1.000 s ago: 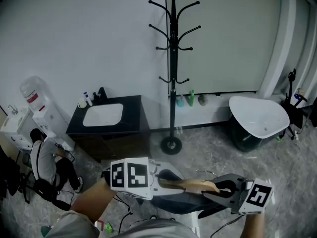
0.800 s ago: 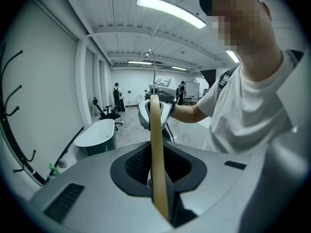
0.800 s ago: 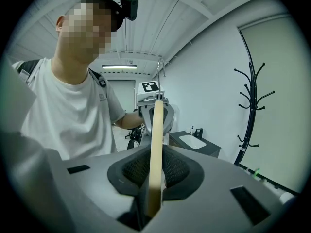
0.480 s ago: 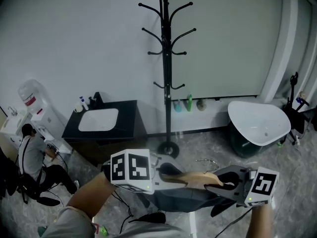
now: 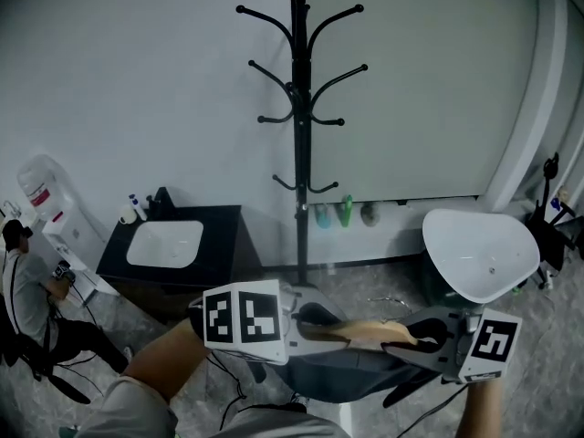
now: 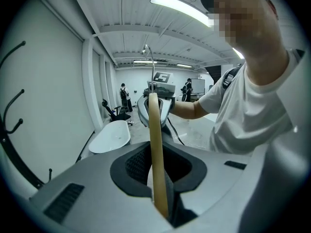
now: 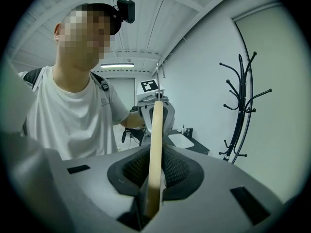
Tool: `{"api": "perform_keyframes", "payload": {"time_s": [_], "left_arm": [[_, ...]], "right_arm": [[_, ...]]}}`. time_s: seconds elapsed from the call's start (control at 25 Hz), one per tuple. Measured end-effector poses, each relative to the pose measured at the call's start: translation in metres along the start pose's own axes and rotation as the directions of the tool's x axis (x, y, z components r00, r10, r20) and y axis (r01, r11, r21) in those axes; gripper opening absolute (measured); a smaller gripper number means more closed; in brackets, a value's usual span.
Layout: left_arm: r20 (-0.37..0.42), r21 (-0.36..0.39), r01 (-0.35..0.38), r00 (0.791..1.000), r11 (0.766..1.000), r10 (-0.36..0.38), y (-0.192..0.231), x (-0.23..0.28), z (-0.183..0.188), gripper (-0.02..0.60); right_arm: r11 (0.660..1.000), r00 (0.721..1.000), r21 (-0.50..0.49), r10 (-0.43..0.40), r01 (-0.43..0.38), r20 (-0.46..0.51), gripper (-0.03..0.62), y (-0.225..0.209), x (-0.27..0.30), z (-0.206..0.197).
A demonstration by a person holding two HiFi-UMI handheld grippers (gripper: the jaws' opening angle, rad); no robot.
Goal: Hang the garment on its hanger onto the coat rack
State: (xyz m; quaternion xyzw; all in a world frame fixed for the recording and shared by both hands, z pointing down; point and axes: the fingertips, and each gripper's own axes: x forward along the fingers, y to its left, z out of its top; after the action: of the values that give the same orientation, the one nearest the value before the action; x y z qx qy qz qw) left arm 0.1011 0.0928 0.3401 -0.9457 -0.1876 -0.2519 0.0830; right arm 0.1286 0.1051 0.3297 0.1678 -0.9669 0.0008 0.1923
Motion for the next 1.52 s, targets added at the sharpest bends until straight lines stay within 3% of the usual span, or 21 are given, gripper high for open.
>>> {"api": "perform_keyframes", "payload": {"time_s": [0.32,0.6,1.04,1.28,1.52], "left_arm": [[-0.010,-0.004,-0.047,0.999,0.999,0.047,0.116,-0.018,-0.001,0.054],[-0.034,-0.036,-0.115,0.993,0.993,0.114,0.205,-0.030,-0.005,0.054],[-0.092,-0.052,-0.312,0.947,0.949,0.307,0.295,-0.081,-0.004,0.054],[-0.065,-0.047,-0.304,0.952,0.952,0.300,0.329,-0.124,-0.019,0.054],[-0.032,-0.034,-0.244,0.969,0.969,0.243,0.361,-0.160,-0.028,0.054]], "right_arm": [[0.999,0.999,-0.028,0.035,-0.035,-0.005,0.048,-0.118,0.004,0.009],[0.989,0.990,-0.062,0.132,-0.135,-0.044,0.048,-0.210,0.009,0.012],[0.944,0.949,-0.097,0.313,-0.314,-0.025,0.048,-0.305,0.030,0.054],[0.948,0.951,-0.080,0.308,-0.308,-0.013,0.048,-0.343,0.066,0.076],[0.962,0.962,-0.026,0.271,-0.271,0.015,0.048,-0.375,0.093,0.097]]}}
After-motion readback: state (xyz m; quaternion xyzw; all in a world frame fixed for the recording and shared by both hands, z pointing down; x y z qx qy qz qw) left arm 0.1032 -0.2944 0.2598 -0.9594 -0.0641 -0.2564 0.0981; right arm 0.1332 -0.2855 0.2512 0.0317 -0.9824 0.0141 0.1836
